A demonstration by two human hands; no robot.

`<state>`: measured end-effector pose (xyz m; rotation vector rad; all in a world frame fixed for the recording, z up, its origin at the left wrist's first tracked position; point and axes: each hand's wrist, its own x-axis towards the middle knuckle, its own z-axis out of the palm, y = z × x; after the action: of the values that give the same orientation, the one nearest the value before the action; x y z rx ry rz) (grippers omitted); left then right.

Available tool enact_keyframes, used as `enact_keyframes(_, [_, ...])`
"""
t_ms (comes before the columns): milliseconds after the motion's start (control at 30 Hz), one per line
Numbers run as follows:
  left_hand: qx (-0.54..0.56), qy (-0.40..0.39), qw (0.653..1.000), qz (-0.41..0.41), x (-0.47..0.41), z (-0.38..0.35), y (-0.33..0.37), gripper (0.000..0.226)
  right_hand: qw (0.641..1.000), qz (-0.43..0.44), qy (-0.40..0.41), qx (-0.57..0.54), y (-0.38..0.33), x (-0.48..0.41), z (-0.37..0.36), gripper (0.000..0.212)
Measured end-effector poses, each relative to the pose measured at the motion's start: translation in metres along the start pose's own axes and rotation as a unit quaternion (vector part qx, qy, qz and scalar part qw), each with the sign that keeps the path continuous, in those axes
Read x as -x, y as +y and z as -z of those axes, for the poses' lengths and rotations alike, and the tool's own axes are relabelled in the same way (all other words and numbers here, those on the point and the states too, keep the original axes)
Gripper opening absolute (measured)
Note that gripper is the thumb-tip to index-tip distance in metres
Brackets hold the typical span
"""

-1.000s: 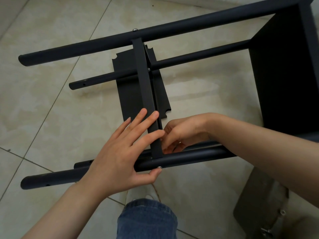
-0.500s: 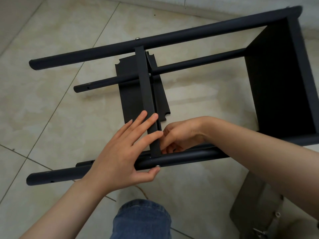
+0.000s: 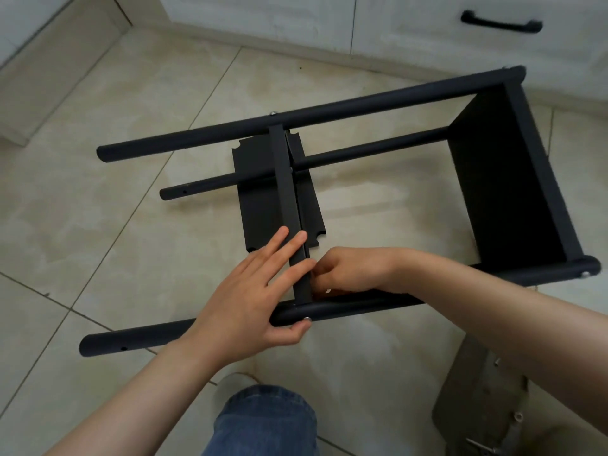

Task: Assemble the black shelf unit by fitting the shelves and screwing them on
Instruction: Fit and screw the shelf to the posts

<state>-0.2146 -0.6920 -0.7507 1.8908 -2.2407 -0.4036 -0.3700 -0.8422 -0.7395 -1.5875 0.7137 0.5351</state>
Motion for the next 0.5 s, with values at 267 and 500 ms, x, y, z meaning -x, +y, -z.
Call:
enact_keyframes(267, [-0.038,-0.076,0.996,0.036,0.009,0.016,0.015,0.081,0.990,0.021,0.077,0.119,-0.014,0.039,-0.010,0.021])
enact_keyframes(500, [0.013,-0.013,0.998,0.067,0.036,0.024,0.034,0.064,0.964,0.027,0.145,0.222,-0.013,0.060,-0.035,0.033])
